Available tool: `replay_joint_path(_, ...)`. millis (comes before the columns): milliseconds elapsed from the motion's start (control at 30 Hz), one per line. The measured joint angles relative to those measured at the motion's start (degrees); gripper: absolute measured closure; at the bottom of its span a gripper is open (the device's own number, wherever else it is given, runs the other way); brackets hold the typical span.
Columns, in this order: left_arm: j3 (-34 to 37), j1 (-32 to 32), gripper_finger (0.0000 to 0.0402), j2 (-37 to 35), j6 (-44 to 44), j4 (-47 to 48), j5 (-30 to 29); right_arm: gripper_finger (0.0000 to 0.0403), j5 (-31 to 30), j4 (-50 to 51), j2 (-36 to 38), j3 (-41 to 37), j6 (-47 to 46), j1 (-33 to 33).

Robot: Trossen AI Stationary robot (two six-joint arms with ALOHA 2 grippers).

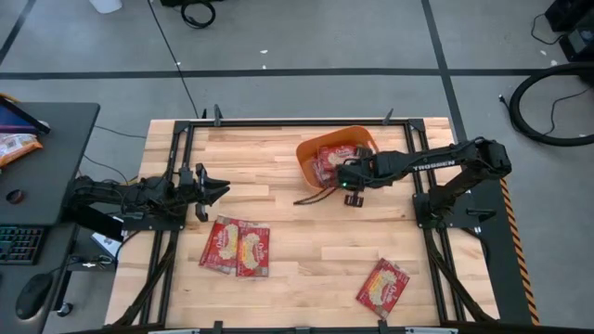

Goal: Sort popcorn bags into baskets
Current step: Put the popcorn pack into the orange bin

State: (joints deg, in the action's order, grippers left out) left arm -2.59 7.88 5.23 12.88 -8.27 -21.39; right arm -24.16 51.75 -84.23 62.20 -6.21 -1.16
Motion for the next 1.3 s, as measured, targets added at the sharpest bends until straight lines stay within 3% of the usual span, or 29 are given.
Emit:
replay_joint_path(200,0.00,0.02,0.0315,0.00,0.00,0.00,-0.02,0.0309,4.21,-6.85,0.00,0.06,0.02,8.38)
replay_joint_path(400,0.00,0.01,0.0315,0.01,0.02,-0.04,-0.02,0.0310,2.45,-13.06,-1.10,0.10,-2.91,15.65)
replay_joint_path(567,-0.02,0.00,0.0315,0.11,0.02,-0.61,-1.07,0.0310,1.73,-14.84,-7.28,2.93,-3.72,18.68)
replay_joint_path(1100,-0.07,0.02,0.0315,1.14,0.79,0.00,-1.31,0.0309,4.81,-15.43,-35.03,34.79,9.39,19.55)
replay_joint_path(1300,-0.07,0.02,0.0315,1.14,0.95,0.02,-1.30,0.0308,6.64,-20.03,-42.83,42.23,12.46,19.07)
